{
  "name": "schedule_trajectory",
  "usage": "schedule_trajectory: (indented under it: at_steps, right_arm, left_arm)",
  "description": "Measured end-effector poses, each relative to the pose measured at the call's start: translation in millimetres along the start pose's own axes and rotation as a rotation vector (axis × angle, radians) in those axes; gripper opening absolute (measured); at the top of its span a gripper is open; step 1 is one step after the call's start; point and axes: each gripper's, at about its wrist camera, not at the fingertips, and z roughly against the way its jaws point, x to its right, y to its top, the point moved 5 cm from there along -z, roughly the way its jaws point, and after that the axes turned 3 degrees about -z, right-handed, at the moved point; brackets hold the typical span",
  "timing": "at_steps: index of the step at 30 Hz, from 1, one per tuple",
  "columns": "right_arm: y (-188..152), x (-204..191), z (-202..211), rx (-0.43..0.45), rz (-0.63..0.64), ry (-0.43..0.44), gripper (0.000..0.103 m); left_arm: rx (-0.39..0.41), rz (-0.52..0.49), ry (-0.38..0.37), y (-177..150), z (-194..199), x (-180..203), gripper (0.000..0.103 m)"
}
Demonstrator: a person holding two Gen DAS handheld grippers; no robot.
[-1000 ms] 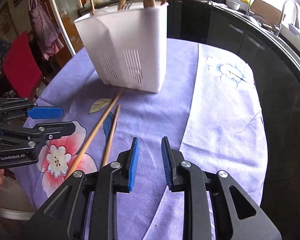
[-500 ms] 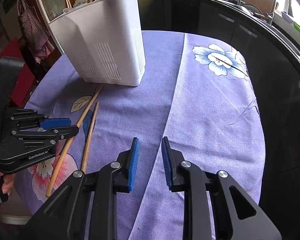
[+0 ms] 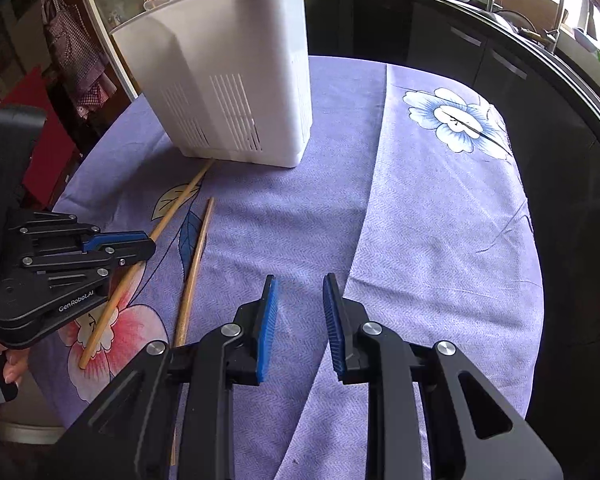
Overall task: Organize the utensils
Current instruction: 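Grasp a chopstick with the left gripper while the right gripper grasps the last one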
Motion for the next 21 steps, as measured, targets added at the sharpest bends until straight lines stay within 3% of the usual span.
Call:
schedule_trajectory:
  at_steps: [10, 21]
  right_arm:
    - [1.2, -56.0, -28.7, -0.062, 0.088, 0.054, 0.024]
    - [7.8, -81.1, -49.7, -0.089, 0.119, 0.011, 0.024]
  left_arm:
    - [0.069, 0.021, -0.002, -5.8, 37.0, -18.1, 0.007]
    - [0.088, 0.015, -0.021, -12.7, 44.2, -22.9, 0.007]
